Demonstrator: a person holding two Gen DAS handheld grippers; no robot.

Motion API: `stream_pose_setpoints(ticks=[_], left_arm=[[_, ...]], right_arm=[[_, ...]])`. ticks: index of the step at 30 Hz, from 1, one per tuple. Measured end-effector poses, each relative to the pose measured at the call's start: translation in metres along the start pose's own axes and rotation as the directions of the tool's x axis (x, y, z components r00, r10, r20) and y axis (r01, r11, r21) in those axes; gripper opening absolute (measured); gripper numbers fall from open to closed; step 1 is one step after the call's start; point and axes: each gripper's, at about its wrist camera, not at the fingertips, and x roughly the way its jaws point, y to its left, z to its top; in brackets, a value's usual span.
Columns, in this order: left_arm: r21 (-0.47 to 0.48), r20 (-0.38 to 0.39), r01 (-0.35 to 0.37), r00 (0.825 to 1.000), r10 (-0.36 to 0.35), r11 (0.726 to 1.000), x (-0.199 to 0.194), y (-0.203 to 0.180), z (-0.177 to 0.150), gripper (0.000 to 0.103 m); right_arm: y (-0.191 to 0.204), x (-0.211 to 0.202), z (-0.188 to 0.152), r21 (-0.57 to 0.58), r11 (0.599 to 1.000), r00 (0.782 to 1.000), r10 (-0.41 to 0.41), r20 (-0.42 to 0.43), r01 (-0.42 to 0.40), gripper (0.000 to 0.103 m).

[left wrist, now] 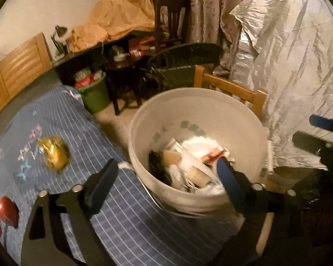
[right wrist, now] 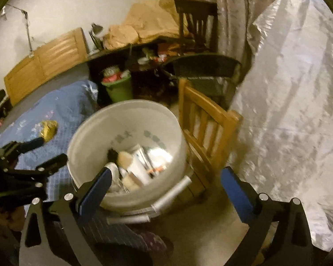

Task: Collect trash
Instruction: 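Withdraw both open tools from above the bucket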

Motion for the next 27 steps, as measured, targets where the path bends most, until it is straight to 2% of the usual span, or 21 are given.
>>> stream_pose_setpoints(ticks=[4,11,17,27], left_arm=[[-0.011,-0.016,0.024,1.000,-0.024,1.000,-0.003,-0.003,0.001,0.088],[-0.024,-0.032,0.024,0.999,-0.025,0.999,-0.003,-0.002,0.000,0.091],[0.016,0.010,-0.012,1.000,0.011,1.000,-0.007,-0.007,-0.002,0.091],[0.043,0.017,0.022,1.000,-0.023,0.999,-0.018,-0.011,-0.003,0.091]], right_arm=[[0.001,-0.008,-0.008,-0.020,0.997,0.997,-0.071,-0.026,0.070,0.098],[-0.010,-0.009,-0.014,0.020,0.998,0.997,-0.059,-0.047,0.060,0.098],[-0.008,-0.011,-0.012,0.025,0.998,0.998,-0.061,-0.029,0.062,0.098],[-0.003,-0.018,-0.008,0.025,0.997,0.997,-0.077,0.000,0.077,0.098]])
